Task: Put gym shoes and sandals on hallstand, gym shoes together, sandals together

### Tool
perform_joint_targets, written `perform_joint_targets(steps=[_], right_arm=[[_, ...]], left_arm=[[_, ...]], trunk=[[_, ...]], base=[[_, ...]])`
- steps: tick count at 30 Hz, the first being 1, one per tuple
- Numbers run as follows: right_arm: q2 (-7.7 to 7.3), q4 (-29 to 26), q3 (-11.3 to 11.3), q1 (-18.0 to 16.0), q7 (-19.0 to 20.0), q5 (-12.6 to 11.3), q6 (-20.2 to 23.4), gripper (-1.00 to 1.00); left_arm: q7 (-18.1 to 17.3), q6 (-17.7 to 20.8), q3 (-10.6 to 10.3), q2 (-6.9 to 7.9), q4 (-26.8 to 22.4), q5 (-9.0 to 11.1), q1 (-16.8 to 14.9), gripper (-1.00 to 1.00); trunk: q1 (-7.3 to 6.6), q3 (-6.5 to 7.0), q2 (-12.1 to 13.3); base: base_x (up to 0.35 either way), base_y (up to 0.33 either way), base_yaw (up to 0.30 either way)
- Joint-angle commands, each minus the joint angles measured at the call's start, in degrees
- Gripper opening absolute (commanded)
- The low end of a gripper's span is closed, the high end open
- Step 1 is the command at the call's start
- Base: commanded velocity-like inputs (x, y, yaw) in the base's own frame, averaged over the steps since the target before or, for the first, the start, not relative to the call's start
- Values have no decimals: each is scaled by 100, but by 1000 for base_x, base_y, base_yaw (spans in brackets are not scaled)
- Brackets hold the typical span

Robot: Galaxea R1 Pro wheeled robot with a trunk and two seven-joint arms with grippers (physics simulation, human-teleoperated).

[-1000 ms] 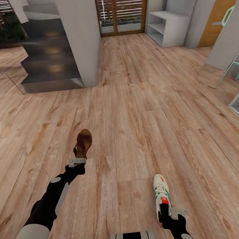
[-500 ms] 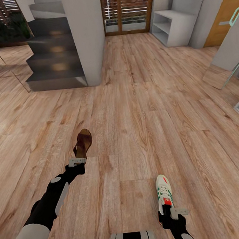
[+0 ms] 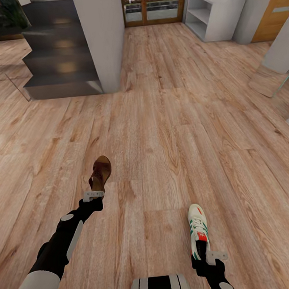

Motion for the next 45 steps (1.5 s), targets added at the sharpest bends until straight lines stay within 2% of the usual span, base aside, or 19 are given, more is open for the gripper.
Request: perform_joint_targets(steps=[1, 5, 19, 45], right_arm=[[5, 2, -20, -2, 1, 1, -20, 100], [5, 0, -20, -2, 1, 0, -20, 100], [5, 0, -20, -2, 1, -1, -20, 100], [-2, -3, -29, -2, 1, -1, -20, 100]], left_arm=[[-2, 37, -11, 5, -8, 40, -2, -100], [-3, 37, -11, 5, -8, 40, -2, -100], [-2, 37, -11, 5, -8, 40, -2, -100], [-2, 37, -6, 5, -8, 34, 7, -100]], trunk=[[-1, -8, -1], [-1, -15, -1], [35, -335, -20], [35, -336, -20]], base=[[0, 0, 0], [0, 0, 0], [0, 0, 0], [18, 0, 0]])
